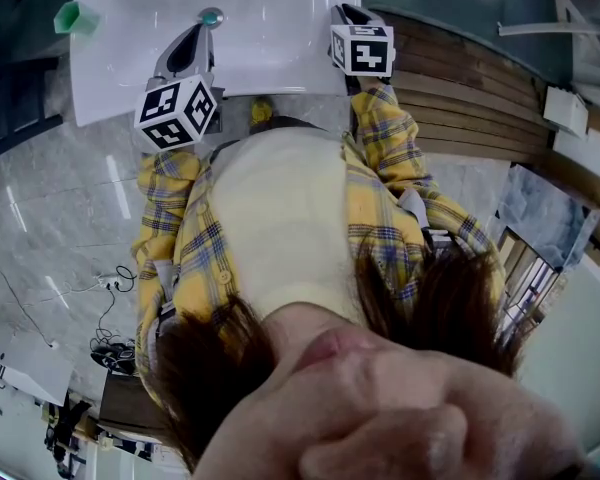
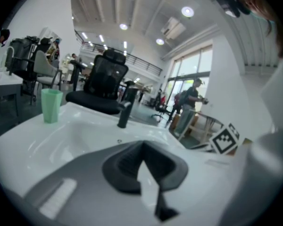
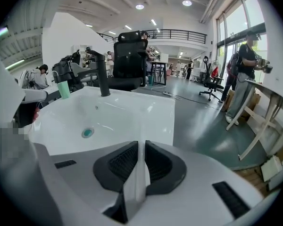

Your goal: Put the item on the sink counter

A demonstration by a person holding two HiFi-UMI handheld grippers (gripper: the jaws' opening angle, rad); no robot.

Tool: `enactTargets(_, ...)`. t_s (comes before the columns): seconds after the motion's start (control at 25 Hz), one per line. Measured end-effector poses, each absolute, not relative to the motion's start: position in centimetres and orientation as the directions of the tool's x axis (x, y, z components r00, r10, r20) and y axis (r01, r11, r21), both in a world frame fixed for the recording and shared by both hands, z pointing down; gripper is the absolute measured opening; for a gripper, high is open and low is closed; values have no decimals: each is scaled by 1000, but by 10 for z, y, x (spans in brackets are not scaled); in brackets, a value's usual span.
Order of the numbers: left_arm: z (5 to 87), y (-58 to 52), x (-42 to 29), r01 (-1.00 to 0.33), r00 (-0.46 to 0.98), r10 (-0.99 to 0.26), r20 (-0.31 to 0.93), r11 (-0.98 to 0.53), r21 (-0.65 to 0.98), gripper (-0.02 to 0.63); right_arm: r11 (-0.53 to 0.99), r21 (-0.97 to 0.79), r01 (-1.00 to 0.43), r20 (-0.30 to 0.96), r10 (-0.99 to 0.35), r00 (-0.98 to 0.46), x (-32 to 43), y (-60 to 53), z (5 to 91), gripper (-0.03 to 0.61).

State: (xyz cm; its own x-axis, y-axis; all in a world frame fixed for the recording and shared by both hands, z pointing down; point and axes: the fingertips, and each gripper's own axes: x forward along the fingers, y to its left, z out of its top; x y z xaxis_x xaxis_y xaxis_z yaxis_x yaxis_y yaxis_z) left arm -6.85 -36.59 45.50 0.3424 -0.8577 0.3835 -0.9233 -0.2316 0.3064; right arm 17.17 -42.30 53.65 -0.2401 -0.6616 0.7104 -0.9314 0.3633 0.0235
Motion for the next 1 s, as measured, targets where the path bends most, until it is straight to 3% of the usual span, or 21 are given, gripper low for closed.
enactTargets(1.0, 451, -356, -70, -920, 351, -858, 375, -241, 311, 5, 352, 58, -934, 709, -673, -210, 176, -416, 536, 51)
